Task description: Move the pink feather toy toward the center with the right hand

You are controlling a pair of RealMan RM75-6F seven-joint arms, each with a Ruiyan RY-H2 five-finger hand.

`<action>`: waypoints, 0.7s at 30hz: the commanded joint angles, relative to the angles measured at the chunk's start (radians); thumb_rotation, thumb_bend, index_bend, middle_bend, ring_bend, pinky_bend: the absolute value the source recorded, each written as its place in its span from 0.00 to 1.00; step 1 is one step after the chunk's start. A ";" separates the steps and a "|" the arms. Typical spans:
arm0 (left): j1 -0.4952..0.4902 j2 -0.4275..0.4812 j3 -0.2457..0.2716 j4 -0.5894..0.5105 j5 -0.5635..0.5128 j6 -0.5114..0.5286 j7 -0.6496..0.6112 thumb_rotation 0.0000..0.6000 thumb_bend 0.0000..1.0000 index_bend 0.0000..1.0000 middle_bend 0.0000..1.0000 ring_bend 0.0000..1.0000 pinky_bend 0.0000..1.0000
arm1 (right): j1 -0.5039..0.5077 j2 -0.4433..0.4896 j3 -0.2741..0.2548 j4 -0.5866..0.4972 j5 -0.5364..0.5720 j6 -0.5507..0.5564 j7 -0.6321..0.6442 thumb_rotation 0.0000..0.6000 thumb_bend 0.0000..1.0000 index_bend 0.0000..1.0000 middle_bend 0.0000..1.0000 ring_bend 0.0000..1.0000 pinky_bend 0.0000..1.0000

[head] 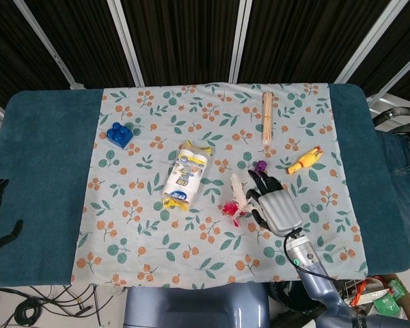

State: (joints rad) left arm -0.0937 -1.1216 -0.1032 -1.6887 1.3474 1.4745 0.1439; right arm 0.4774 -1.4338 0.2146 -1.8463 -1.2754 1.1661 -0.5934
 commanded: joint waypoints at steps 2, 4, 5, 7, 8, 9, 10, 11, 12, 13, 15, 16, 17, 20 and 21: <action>0.000 0.000 0.000 0.000 0.000 0.000 0.000 1.00 0.32 0.04 0.06 0.01 0.05 | 0.010 -0.012 -0.011 -0.033 0.012 0.008 -0.037 1.00 0.29 0.08 0.02 0.02 0.15; 0.000 0.000 0.000 0.000 0.000 0.000 0.001 1.00 0.32 0.04 0.06 0.01 0.05 | 0.013 -0.016 -0.013 -0.046 0.010 0.014 -0.046 1.00 0.27 0.02 0.02 0.02 0.15; 0.000 0.000 0.000 0.000 0.000 0.000 0.001 1.00 0.32 0.04 0.06 0.01 0.05 | 0.014 -0.017 -0.014 -0.051 0.009 0.017 -0.051 1.00 0.27 0.01 0.02 0.02 0.15; 0.000 0.000 0.000 0.000 0.000 0.000 0.001 1.00 0.32 0.04 0.06 0.01 0.05 | 0.016 -0.017 -0.018 -0.062 0.008 0.021 -0.062 1.00 0.27 0.00 0.02 0.02 0.15; 0.000 0.000 0.000 0.000 0.000 0.000 0.001 1.00 0.32 0.04 0.06 0.01 0.05 | 0.017 -0.016 -0.020 -0.067 0.009 0.023 -0.068 1.00 0.26 0.00 0.02 0.02 0.15; 0.000 0.000 0.000 0.000 0.000 0.000 0.001 1.00 0.32 0.04 0.06 0.01 0.05 | 0.017 -0.014 -0.021 -0.073 0.010 0.026 -0.073 1.00 0.26 0.00 0.02 0.02 0.15; 0.000 0.000 0.000 0.000 0.000 0.000 0.001 1.00 0.32 0.04 0.06 0.01 0.05 | 0.017 -0.012 -0.022 -0.079 0.010 0.029 -0.078 1.00 0.26 0.00 0.02 0.02 0.15; 0.000 0.000 0.000 0.000 0.000 0.000 0.001 1.00 0.32 0.04 0.06 0.01 0.05 | 0.016 -0.008 -0.024 -0.087 0.010 0.034 -0.082 1.00 0.26 0.00 0.02 0.02 0.15; 0.000 0.000 0.000 0.000 0.000 0.000 0.000 1.00 0.32 0.04 0.06 0.01 0.05 | 0.014 -0.003 -0.025 -0.095 0.011 0.038 -0.087 1.00 0.26 0.00 0.02 0.02 0.15; 0.000 0.000 0.000 0.000 0.000 0.000 0.000 1.00 0.32 0.04 0.06 0.01 0.05 | 0.010 0.005 -0.028 -0.106 0.012 0.046 -0.093 1.00 0.26 0.00 0.02 0.01 0.15; 0.000 0.000 0.000 0.000 0.000 0.001 -0.001 1.00 0.32 0.04 0.06 0.01 0.05 | 0.000 0.025 -0.031 -0.133 0.009 0.065 -0.096 1.00 0.26 0.00 0.02 0.01 0.15; 0.000 0.001 0.000 0.001 0.000 0.001 -0.001 1.00 0.32 0.04 0.06 0.01 0.05 | -0.010 0.039 -0.032 -0.150 0.005 0.080 -0.092 1.00 0.26 0.00 0.02 0.01 0.15; 0.000 0.001 0.000 0.001 0.000 0.001 -0.001 1.00 0.32 0.04 0.06 0.01 0.05 | -0.021 0.056 -0.034 -0.167 0.002 0.095 -0.088 1.00 0.26 0.00 0.02 0.01 0.15; 0.000 0.000 0.001 0.001 0.003 0.002 0.000 1.00 0.32 0.04 0.06 0.01 0.05 | -0.059 0.116 -0.030 -0.214 -0.010 0.148 -0.052 1.00 0.26 0.00 0.02 0.02 0.15; 0.000 0.000 0.001 0.001 0.003 0.003 0.000 1.00 0.32 0.04 0.06 0.01 0.05 | -0.067 0.128 -0.028 -0.219 -0.012 0.159 -0.041 1.00 0.26 0.00 0.02 0.02 0.15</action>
State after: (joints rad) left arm -0.0933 -1.1217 -0.1023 -1.6874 1.3506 1.4771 0.1442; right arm 0.4328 -1.3339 0.1842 -2.0434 -1.2788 1.2998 -0.6583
